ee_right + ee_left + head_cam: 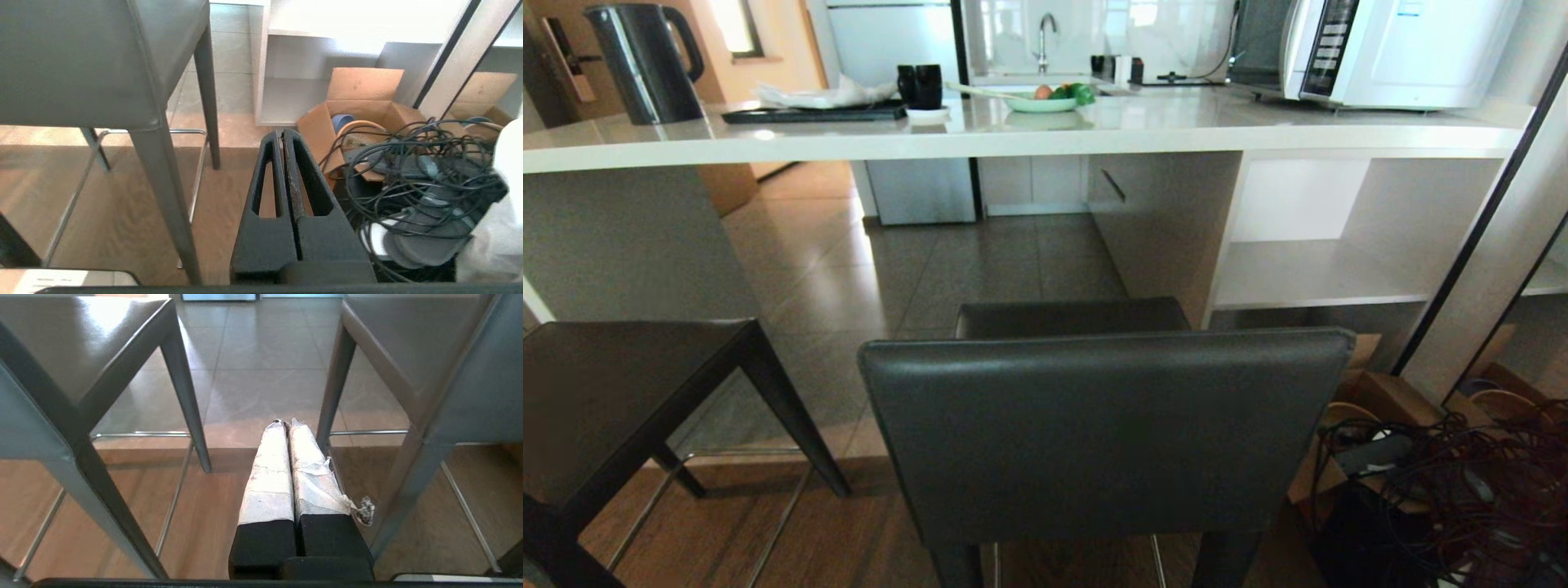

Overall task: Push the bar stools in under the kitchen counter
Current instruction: Push the gray chair back under the dining table

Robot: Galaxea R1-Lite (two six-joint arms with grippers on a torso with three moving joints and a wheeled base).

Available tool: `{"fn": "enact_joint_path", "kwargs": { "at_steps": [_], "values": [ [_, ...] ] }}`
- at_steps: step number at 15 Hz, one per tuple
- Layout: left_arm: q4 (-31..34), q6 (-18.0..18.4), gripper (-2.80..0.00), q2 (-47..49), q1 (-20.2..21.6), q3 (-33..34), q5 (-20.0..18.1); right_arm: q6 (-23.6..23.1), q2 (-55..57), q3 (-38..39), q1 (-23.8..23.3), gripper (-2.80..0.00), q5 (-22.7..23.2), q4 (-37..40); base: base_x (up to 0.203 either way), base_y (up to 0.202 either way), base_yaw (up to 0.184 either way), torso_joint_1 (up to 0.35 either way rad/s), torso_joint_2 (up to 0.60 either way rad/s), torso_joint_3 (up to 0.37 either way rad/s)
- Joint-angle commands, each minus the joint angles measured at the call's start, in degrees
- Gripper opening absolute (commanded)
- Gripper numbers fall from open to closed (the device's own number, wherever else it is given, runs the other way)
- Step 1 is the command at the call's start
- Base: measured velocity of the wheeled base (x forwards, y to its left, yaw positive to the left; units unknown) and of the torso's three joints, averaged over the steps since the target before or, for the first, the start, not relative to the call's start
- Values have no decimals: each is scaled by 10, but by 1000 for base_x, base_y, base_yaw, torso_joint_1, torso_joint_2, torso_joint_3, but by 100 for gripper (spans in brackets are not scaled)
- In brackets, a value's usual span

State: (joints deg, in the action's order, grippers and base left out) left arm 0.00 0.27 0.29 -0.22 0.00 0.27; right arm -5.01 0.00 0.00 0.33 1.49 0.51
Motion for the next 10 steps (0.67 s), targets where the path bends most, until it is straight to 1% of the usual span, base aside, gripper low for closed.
{"fn": "enact_joint_path", "kwargs": {
  "at_steps": [1, 2, 3, 4, 5, 10],
  "values": [
    [0, 1, -280, 1, 0, 0, 0, -2, 0, 0, 0, -280, 4, 0, 0, 0, 0, 0, 0, 0],
    [-1, -1, -280, 1, 0, 0, 0, -2, 0, 0, 0, -280, 1, 0, 0, 0, 0, 0, 0, 0],
    [-1, -5, -280, 1, 0, 0, 1, 8, 0, 0, 0, -280, -2, 0, 0, 0, 0, 0, 0, 0],
    [-2, -9, -280, 1, 0, 0, 1, 33, 0, 0, 0, -280, -9, -1, 0, 0, 0, 0, 0, 0],
    [-2, -9, -280, 1, 0, 0, 1, 47, 0, 0, -1, -280, -16, -2, 0, 0, 0, 0, 0, 0],
    [-2, -10, -280, 1, 0, 0, 1, 47, 0, 0, -1, -280, -16, -2, 0, 0, 0, 0, 0, 0]
  ]
}}
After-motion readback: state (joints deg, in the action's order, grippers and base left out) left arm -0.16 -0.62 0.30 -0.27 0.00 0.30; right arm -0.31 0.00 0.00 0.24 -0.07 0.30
